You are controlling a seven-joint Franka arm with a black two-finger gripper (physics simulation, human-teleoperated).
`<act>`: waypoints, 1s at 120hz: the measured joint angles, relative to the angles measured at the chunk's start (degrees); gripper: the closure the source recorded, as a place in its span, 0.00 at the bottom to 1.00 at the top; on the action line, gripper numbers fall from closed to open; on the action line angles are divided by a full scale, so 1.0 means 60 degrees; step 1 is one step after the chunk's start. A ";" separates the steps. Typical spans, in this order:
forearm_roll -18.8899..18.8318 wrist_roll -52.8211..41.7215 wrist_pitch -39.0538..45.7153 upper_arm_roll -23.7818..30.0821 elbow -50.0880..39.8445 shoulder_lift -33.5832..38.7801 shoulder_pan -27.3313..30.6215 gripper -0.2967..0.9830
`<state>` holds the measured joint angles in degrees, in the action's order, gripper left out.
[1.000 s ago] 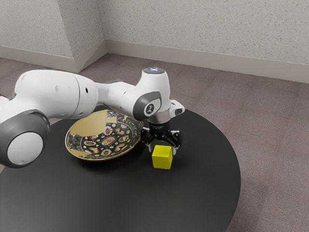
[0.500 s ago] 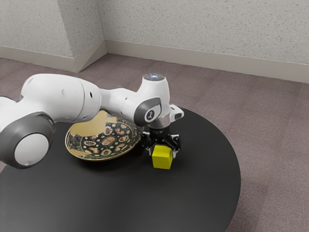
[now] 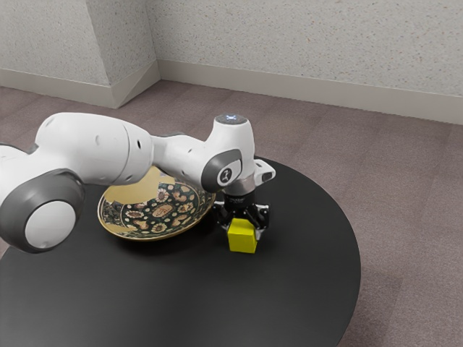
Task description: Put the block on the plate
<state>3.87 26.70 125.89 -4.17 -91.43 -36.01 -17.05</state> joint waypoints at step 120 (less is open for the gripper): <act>-0.1215 -0.0278 -0.1221 0.0431 0.0026 0.1674 0.3152 0.46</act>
<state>-3.42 25.03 118.57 -1.59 -91.27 -25.97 1.86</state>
